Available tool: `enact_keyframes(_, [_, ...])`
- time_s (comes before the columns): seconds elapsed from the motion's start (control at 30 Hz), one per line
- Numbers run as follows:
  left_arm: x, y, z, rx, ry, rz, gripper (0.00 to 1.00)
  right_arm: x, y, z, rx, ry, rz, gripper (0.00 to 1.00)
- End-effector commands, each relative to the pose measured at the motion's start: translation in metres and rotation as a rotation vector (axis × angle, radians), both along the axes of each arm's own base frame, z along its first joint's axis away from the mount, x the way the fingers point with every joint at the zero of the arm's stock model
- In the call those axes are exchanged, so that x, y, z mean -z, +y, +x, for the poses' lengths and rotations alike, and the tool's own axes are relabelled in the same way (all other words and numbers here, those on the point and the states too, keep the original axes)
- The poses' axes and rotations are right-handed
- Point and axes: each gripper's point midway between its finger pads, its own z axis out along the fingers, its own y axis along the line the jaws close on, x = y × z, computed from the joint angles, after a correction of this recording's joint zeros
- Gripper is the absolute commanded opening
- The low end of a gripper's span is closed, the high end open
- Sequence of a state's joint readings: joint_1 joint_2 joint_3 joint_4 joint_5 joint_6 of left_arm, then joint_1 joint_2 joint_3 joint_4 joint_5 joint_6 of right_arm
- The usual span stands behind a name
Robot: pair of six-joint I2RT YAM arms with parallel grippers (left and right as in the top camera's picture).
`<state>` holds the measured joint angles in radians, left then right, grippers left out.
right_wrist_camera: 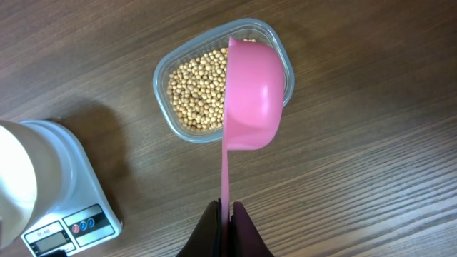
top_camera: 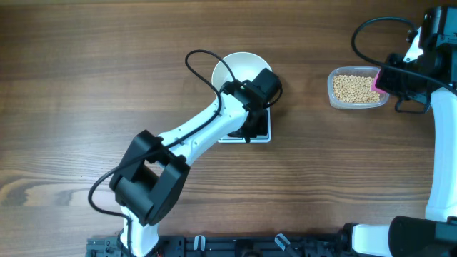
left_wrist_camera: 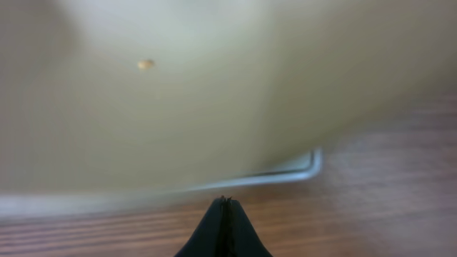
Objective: Scoop item into bowl and weigh 150g on scale
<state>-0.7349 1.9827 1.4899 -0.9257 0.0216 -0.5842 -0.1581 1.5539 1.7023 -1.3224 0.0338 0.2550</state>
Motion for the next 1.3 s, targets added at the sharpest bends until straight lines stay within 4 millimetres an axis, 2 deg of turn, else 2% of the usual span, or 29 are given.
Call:
enact_keyframes(0.0, [0.012, 0.013, 0.014, -0.011, -0.060, 0.094, 0.04, 0.006, 0.001, 0.001, -0.023, 0.016, -0.001, 0.04])
enact_keyframes(0.2, [0.017, 0.008, 0.024, -0.016, -0.100, 0.086, 0.04, 0.005, 0.001, 0.002, -0.044, 0.015, -0.009, 0.04])
enact_keyframes(0.57, [0.022, 0.004, 0.028, -0.016, -0.105, 0.071, 0.04, 0.004, 0.000, 0.005, -0.044, -0.001, -0.011, 0.04])
enact_keyframes(1.0, [0.037, 0.013, 0.015, -0.012, -0.067, 0.093, 0.04, 0.003, 0.000, 0.007, -0.044, -0.007, -0.013, 0.04])
enact_keyframes(1.27, [0.036, -0.001, 0.016, -0.004, -0.058, 0.023, 0.04, 0.003, 0.000, 0.007, -0.044, -0.010, -0.013, 0.04])
